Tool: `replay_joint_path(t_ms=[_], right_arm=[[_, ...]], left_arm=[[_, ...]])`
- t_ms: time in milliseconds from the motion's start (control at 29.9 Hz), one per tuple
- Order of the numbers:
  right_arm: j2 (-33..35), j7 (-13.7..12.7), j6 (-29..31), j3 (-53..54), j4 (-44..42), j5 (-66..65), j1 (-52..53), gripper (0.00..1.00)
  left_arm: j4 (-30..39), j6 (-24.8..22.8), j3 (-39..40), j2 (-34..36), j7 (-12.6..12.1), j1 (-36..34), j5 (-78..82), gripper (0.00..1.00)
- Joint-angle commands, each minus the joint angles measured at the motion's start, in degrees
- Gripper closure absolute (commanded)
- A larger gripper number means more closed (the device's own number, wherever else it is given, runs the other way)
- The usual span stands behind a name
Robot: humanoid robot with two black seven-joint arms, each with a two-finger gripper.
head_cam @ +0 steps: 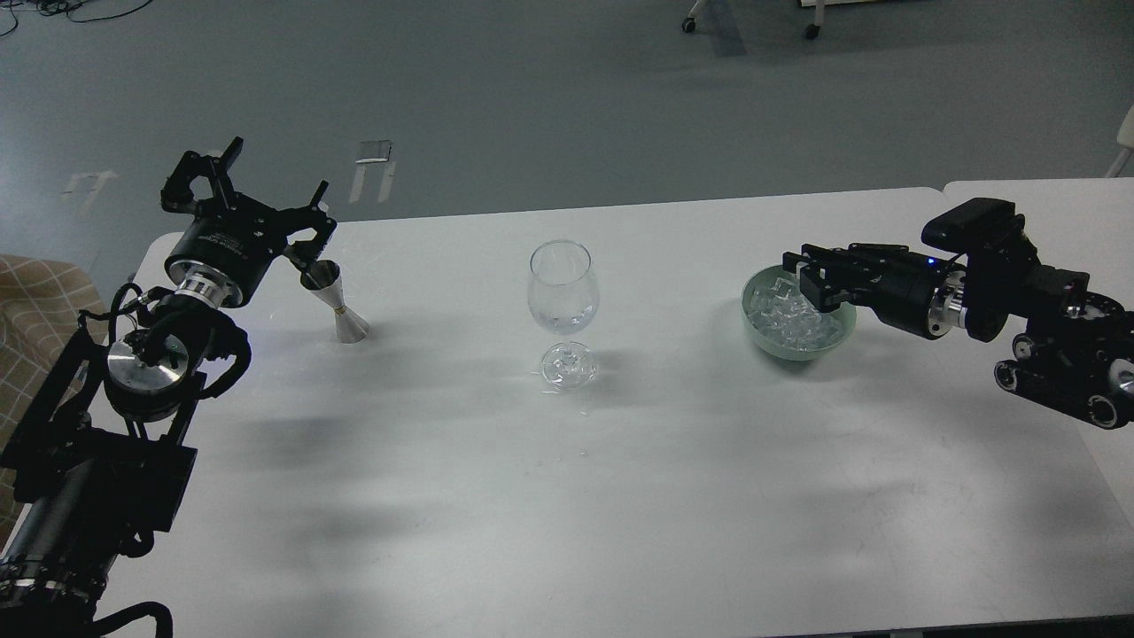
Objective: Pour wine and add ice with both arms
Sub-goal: 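Lift the right gripper up out of the green bowl, then carry the right gripper over to the wine glass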
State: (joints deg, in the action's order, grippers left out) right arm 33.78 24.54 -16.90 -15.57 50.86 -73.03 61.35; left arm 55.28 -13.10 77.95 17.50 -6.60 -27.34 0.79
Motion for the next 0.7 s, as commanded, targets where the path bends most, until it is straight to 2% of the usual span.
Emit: replay_joint_path(t_ms=[0,201,334,401,535,669], right_arm=[[3.57,-0.02,0.02,3.08,4.94,-0.01,2.11,0.95],[4.01,-0.11,0.02,12.47,11.18,-0.1,2.99,0.96],[2.87,-0.37,0.11,14.25,13.73,-0.18,5.27,0.96],[1.29,-0.63,0.2,14.08,14.7,-0.18,7.03,0.96],[-7.04,-0.37,0.11,13.99,14.53,-1.15,8.35,0.96],[-9.96,-0.46,0.11,13.9,14.0,-1.5,8.35,0.96]], left_arm=[[0.0,0.0,0.01,-0.01,0.01,-0.08,0.0,0.04],[0.0,0.09,0.01,0.08,0.01,-0.17,0.0,0.04],[0.0,0.0,-0.07,0.08,0.01,-0.17,0.0,0.04],[0.0,0.0,0.01,0.08,0.01,-0.17,0.0,0.04],[0.0,0.0,0.01,0.26,0.01,-0.17,0.0,0.04],[0.0,0.0,0.54,0.78,0.01,-0.17,0.0,0.04]])
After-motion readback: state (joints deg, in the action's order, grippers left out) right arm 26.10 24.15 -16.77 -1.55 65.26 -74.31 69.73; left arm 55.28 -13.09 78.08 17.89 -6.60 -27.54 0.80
